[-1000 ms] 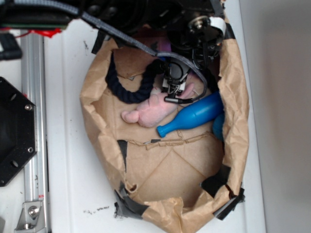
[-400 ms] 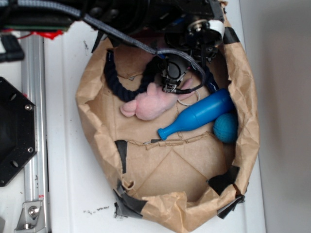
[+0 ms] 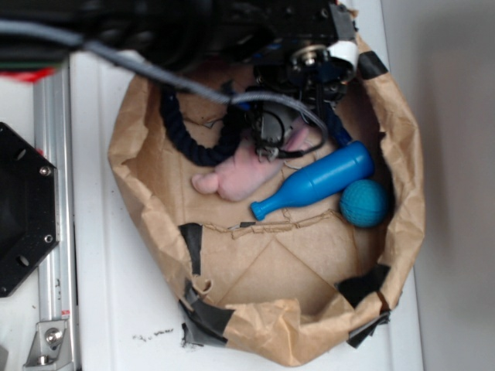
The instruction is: Grab the blue rope.
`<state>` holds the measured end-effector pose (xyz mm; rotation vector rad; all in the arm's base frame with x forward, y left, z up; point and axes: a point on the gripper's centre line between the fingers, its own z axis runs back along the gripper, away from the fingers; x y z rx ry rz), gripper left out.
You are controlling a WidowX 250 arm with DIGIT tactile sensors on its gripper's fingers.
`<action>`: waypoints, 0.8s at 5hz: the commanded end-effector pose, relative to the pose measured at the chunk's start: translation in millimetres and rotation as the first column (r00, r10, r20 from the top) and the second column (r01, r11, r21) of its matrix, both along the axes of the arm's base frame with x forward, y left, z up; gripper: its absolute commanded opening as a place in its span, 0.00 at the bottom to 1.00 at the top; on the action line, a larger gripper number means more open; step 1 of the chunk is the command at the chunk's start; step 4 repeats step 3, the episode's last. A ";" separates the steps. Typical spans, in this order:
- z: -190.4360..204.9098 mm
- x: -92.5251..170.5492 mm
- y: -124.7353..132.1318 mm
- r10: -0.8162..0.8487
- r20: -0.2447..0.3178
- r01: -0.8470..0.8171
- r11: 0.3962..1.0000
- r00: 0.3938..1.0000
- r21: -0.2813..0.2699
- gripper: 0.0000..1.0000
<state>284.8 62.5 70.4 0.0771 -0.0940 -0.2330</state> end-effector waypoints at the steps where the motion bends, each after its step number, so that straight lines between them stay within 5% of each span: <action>1: 89.3 21.2 -86.3 0.090 -0.010 -0.091 0.990 0.996 -0.108 0.00; 4: 88.3 5.7 -83.7 0.175 -0.022 -0.176 0.976 0.984 -0.125 0.00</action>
